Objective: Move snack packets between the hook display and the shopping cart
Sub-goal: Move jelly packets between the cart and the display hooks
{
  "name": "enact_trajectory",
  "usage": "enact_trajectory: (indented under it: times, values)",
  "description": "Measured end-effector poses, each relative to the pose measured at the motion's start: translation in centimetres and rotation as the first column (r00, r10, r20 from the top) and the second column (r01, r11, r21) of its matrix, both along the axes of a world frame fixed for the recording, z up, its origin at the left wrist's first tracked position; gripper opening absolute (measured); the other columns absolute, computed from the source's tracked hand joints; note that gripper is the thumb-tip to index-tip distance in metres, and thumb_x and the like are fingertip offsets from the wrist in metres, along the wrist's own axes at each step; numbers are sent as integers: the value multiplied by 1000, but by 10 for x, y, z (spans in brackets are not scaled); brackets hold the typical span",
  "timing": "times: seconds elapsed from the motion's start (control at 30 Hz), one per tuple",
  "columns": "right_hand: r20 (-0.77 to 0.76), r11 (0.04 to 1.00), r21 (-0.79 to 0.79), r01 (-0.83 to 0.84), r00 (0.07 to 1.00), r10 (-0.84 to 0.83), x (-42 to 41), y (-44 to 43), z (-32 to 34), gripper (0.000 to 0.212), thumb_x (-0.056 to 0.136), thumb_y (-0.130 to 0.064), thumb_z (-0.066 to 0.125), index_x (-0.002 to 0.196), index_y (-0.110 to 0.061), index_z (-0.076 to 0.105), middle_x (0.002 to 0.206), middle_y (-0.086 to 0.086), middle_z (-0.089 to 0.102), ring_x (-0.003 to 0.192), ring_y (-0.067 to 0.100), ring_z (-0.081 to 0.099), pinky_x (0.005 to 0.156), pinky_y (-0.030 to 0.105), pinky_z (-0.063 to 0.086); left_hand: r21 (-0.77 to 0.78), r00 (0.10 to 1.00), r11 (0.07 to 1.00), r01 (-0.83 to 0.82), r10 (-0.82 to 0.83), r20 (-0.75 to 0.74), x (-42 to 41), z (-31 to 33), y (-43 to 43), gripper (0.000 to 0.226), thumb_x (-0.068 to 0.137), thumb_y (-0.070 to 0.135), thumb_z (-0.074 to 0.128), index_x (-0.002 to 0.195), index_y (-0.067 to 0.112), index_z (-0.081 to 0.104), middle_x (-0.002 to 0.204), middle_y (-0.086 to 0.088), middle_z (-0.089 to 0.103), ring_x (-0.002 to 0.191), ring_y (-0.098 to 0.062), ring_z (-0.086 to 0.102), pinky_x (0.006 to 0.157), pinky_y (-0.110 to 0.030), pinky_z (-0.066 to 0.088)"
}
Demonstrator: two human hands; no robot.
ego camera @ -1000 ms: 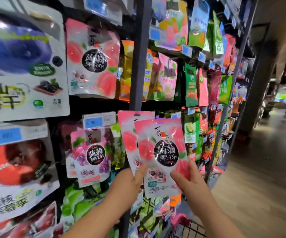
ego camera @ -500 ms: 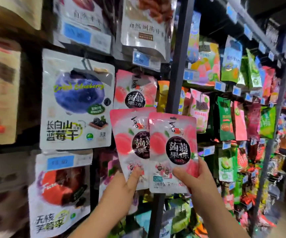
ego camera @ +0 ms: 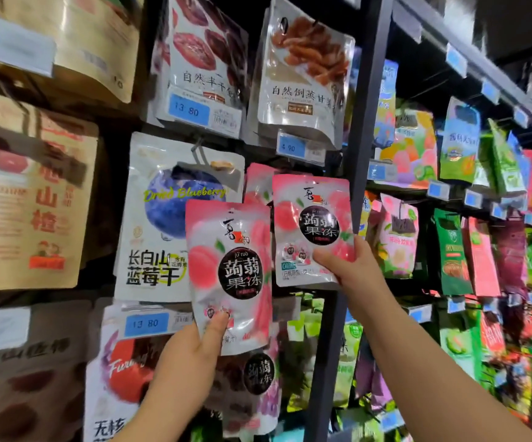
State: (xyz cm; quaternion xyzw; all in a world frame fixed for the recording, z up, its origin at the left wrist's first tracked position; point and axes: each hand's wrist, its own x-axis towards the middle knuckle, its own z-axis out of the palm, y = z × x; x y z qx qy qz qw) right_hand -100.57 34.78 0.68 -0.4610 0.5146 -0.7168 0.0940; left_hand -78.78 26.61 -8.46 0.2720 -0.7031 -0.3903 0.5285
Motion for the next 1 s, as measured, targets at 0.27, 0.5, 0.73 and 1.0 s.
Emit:
enact_trajectory:
  times: [0.27, 0.5, 0.73, 1.0]
  values:
    - [-28, 999, 12, -37, 999, 37, -9, -32, 18, 57, 74, -14, 83, 121, -21, 53, 114, 7, 69, 101, 27, 70, 89, 50, 56, 96, 986, 994, -53, 67, -151, 22, 10, 1, 34, 95, 34, 50, 63, 24, 60, 59, 8, 57, 65, 1, 47, 50, -7, 28]
    - [21, 997, 28, -72, 997, 71, -4, -46, 21, 60, 78, -12, 79, 128, -20, 48, 118, 7, 67, 102, 28, 69, 85, 47, 58, 137, 992, 990, -36, 52, -117, 32, 13, -1, 35, 95, 40, 47, 66, 25, 61, 64, -1, 59, 60, -10, 50, 60, -20, 38]
    - [45, 995, 60, -82, 996, 79, 6, -49, 31, 51, 81, -8, 76, 124, -17, 49, 108, 6, 69, 85, 22, 70, 59, 29, 52, 146, 987, 989, -32, 54, -153, 38, 12, -1, 31, 95, 39, 48, 74, 25, 67, 72, 0, 66, 69, -3, 53, 56, -11, 32]
    - [10, 983, 178, -53, 999, 52, 4, -57, 28, 59, 81, -20, 78, 129, -19, 44, 116, 3, 66, 92, 17, 68, 65, 29, 53, 179, 985, 982, 66, -34, -172, 35, 16, -1, 35, 95, 36, 47, 65, 22, 58, 44, 5, 53, 54, -5, 46, 50, -11, 32]
